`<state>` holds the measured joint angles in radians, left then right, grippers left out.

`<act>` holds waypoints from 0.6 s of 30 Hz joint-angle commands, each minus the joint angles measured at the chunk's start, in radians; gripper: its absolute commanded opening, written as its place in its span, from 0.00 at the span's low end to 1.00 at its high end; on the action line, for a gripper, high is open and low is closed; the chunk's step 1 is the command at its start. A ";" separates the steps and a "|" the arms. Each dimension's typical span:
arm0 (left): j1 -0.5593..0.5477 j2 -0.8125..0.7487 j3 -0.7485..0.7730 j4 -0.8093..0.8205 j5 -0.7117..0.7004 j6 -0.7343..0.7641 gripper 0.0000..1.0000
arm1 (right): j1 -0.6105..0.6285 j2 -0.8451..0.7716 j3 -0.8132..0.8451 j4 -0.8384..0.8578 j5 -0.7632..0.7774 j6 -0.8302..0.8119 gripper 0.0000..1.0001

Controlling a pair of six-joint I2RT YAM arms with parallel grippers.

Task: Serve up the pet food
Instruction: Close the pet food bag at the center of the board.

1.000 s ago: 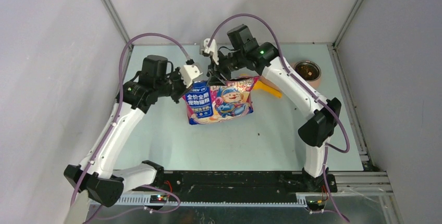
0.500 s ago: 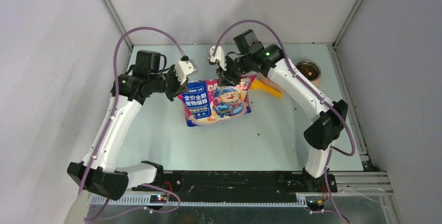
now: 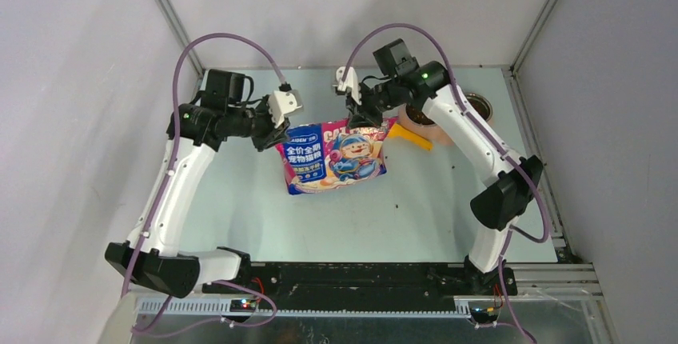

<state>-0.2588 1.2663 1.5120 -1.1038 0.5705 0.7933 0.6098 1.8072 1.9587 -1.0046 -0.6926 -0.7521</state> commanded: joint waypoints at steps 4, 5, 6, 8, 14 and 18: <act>-0.102 -0.035 0.055 0.081 -0.065 -0.029 0.38 | -0.090 0.049 0.249 -0.080 -0.283 0.225 0.00; -0.130 -0.032 0.060 0.084 -0.070 -0.034 0.38 | -0.094 0.056 0.262 -0.077 -0.319 0.261 0.00; -0.145 -0.021 0.071 0.087 -0.072 -0.037 0.39 | -0.100 0.066 0.265 -0.068 -0.334 0.277 0.00; -0.188 0.005 0.096 0.094 -0.088 -0.046 0.39 | -0.103 0.071 0.264 -0.053 -0.370 0.304 0.00; -0.250 0.104 0.180 0.128 -0.078 -0.076 0.39 | -0.093 0.069 0.250 -0.062 -0.370 0.295 0.00; -0.272 0.179 0.229 0.127 -0.088 -0.086 0.40 | -0.093 0.056 0.233 -0.064 -0.355 0.287 0.00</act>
<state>-0.5098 1.3838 1.6871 -1.0077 0.4892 0.7391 0.5148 1.9316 2.1139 -1.1400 -0.8860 -0.5144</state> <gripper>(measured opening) 0.395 0.013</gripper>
